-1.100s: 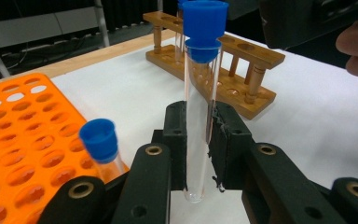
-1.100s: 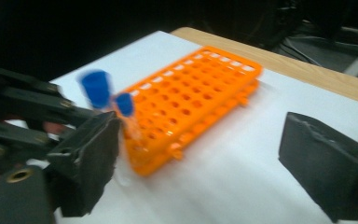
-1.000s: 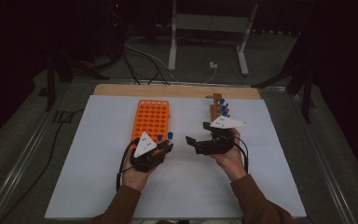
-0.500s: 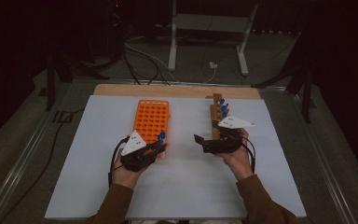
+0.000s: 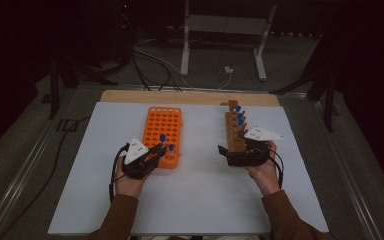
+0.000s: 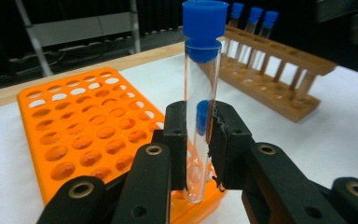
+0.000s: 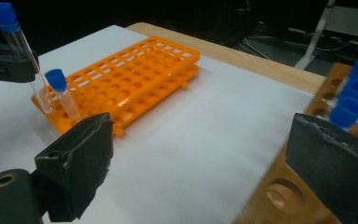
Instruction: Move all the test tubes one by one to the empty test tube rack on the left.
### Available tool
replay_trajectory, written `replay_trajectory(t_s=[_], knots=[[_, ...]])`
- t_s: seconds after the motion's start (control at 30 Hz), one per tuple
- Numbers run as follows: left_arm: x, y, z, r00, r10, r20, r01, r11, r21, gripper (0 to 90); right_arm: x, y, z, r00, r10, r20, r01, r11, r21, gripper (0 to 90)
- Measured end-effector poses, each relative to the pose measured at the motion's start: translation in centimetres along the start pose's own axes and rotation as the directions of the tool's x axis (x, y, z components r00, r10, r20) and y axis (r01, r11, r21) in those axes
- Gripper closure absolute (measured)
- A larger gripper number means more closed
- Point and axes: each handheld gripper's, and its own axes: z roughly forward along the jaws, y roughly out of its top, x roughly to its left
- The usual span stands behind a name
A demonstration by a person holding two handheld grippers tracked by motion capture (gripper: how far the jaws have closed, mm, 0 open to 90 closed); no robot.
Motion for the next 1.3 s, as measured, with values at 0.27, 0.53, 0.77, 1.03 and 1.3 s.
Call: replay_trajectory(t_s=[0.27,0.53,0.77,1.03,1.3], knots=[[0.3,-0.8,1.3,0.9996,-0.013,-0.024,0.013,0.9997,0.018,78.3,-0.8,-0.6,-1.3,0.9997,0.011,0.021,-0.011,1.000,-0.013,7.3],[0.3,-1.6,2.4,0.9993,-0.005,-0.038,0.009,0.9928,0.119,78.3,-0.9,-0.7,-1.6,0.9997,0.009,0.023,-0.009,1.000,-0.020,7.3],[0.3,-1.8,2.4,0.9993,-0.001,-0.038,0.007,0.9894,0.145,78.6,-0.8,-0.8,-1.5,0.9997,0.002,0.024,-0.002,1.000,-0.019,7.4],[0.1,-2.2,2.7,0.9990,0.004,-0.045,0.004,0.9823,0.187,78.5,-0.9,-0.9,-1.5,0.9997,0.003,0.025,-0.003,1.000,-0.016,7.5],[-0.1,-2.4,2.9,0.9987,0.013,-0.048,-0.003,0.9800,0.199,78.5,-0.9,-1.0,-1.3,0.9996,0.001,0.030,-0.001,1.000,-0.012,7.5]])
